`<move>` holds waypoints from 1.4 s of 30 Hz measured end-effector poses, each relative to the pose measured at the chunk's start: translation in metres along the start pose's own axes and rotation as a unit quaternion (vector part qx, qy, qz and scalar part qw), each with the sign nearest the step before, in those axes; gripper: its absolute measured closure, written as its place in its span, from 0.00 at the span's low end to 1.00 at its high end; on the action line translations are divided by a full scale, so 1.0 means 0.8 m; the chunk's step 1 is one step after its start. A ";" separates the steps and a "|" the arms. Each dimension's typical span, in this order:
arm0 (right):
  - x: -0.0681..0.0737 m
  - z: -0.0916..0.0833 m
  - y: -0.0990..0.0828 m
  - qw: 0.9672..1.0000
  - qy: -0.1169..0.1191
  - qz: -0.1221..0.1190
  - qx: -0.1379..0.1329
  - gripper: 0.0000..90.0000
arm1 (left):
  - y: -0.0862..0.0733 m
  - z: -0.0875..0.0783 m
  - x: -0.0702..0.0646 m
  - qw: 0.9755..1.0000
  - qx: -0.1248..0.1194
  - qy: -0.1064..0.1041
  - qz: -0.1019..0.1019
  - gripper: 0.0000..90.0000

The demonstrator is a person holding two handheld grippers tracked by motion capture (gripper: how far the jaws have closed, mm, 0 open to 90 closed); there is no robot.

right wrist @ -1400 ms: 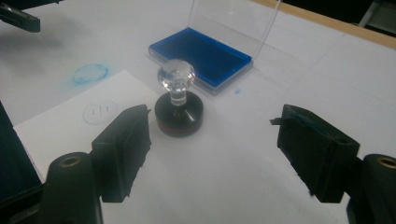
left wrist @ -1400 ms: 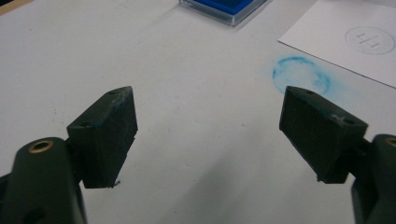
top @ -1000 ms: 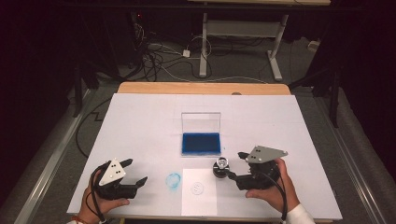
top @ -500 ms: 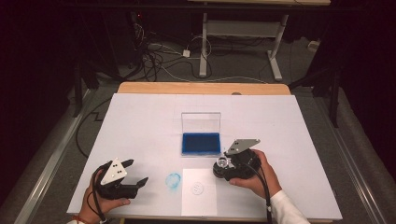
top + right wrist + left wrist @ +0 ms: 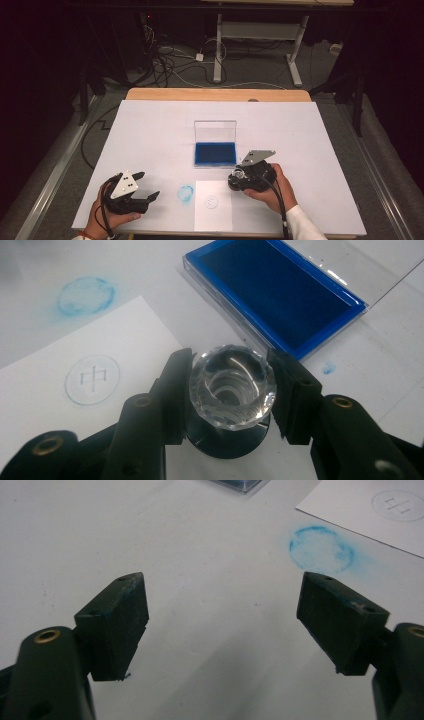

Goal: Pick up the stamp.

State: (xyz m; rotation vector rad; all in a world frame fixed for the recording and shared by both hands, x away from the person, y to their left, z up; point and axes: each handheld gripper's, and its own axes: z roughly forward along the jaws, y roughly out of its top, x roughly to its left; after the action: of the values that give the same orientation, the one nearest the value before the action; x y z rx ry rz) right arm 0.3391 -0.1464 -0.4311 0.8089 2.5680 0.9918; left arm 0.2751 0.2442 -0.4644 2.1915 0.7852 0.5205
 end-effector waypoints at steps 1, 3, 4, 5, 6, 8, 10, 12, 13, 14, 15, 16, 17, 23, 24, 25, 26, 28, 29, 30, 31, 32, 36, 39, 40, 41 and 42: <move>0.000 0.000 0.000 1.000 0.002 -0.002 -0.001 0.63 | 0.000 0.000 0.000 1.000 0.000 0.000 0.000 0.23; 0.000 0.000 0.000 1.000 0.001 0.002 0.001 0.63 | 0.000 0.000 0.000 1.000 0.001 -0.001 0.001 0.24; 0.000 0.001 0.000 1.000 0.002 -0.002 0.001 0.63 | 0.000 0.001 -0.001 1.000 0.002 -0.002 0.002 0.24; 0.000 0.001 0.000 1.000 0.002 -0.003 0.002 0.63 | 0.000 0.002 -0.001 1.000 0.004 -0.003 0.003 0.24; 0.000 0.001 0.001 1.000 0.002 -0.003 0.003 0.63 | 0.000 0.002 -0.001 1.000 0.005 -0.003 0.005 0.24; 0.000 0.001 0.001 1.000 0.002 -0.003 0.003 0.63 | 0.000 0.002 -0.001 1.000 0.006 -0.005 0.006 0.24; -0.001 0.001 0.001 1.000 0.003 -0.002 0.003 0.63 | 0.000 0.003 -0.002 1.000 0.006 -0.005 0.006 0.24; -0.001 0.000 0.001 1.000 0.004 -0.002 0.005 0.63 | 0.000 0.003 -0.002 1.000 0.006 -0.006 0.007 0.24; -0.001 0.000 0.001 1.000 0.004 -0.001 0.005 0.63 | 0.000 0.003 -0.002 1.000 0.007 -0.006 0.008 0.24; -0.001 0.000 0.001 1.000 0.004 0.000 0.004 0.63 | 0.000 0.003 -0.002 1.000 0.007 -0.006 0.008 0.24; -0.001 0.000 0.001 1.000 0.004 0.000 0.004 0.63 | 0.000 0.003 -0.002 1.000 0.007 -0.006 0.008 0.24; -0.001 -0.002 0.001 1.000 0.005 0.003 0.001 0.63 | 0.000 0.004 -0.002 1.000 0.007 -0.008 0.008 0.24; -0.001 -0.003 0.002 1.000 0.008 0.002 -0.001 0.63 | 0.000 0.004 -0.002 1.000 0.007 -0.008 0.008 0.24; -0.001 -0.025 0.005 0.999 0.006 0.011 -0.032 0.63 | 0.001 0.004 -0.003 1.000 0.003 -0.010 0.005 0.26; 0.000 -0.028 0.005 0.999 0.008 0.010 -0.035 0.63 | 0.001 0.004 -0.003 1.000 0.004 -0.010 0.007 0.26; 0.001 -0.031 0.005 0.999 0.007 0.010 -0.037 0.63 | 0.001 0.004 -0.003 1.000 0.004 -0.009 0.007 0.25; 0.001 -0.031 0.005 0.999 0.007 0.010 -0.037 0.63 | 0.001 0.004 -0.003 1.000 0.004 -0.009 0.007 0.25; 0.003 -0.035 0.005 0.999 0.010 0.006 -0.043 0.63 | 0.002 0.003 -0.004 1.000 0.000 -0.010 0.005 0.25; 0.003 -0.035 0.005 0.999 0.010 0.006 -0.043 0.63 | 0.002 0.003 -0.004 1.000 -0.002 -0.010 0.006 0.25; 0.005 -0.036 0.005 0.999 0.008 0.003 -0.042 0.63 | 0.003 0.003 -0.004 1.000 -0.003 -0.008 0.007 0.25; 0.005 -0.037 0.005 0.999 0.010 0.001 -0.042 0.63 | 0.003 0.003 -0.004 1.000 -0.003 -0.008 0.007 0.25; 0.006 -0.037 0.005 0.999 0.010 0.001 -0.043 0.63 | 0.003 0.003 -0.004 1.000 -0.003 -0.010 0.008 0.25; 0.007 -0.040 0.005 0.999 0.008 -0.001 -0.044 0.63 | 0.002 0.004 -0.003 1.000 0.001 -0.010 0.008 0.25; 0.006 -0.043 0.004 0.999 0.007 -0.002 -0.046 0.63 | 0.002 0.004 -0.003 1.000 0.002 -0.009 0.009 0.25; 0.007 -0.044 0.003 0.999 0.008 -0.001 -0.047 0.63 | 0.002 0.004 -0.004 1.000 0.003 -0.009 0.010 0.25; 0.007 -0.044 0.003 0.999 0.008 -0.001 -0.047 0.63 | 0.002 0.005 -0.004 1.000 0.003 -0.009 0.010 0.25; 0.006 -0.045 0.003 0.999 0.008 -0.002 -0.048 0.63 | 0.002 0.005 -0.004 1.000 0.003 -0.009 0.011 0.25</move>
State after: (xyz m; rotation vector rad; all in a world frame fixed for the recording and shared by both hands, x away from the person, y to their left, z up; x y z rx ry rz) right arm 0.3202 -0.1614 -0.4036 0.7719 2.5127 1.1145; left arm 0.2754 0.2394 -0.4662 2.2105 0.7553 0.5096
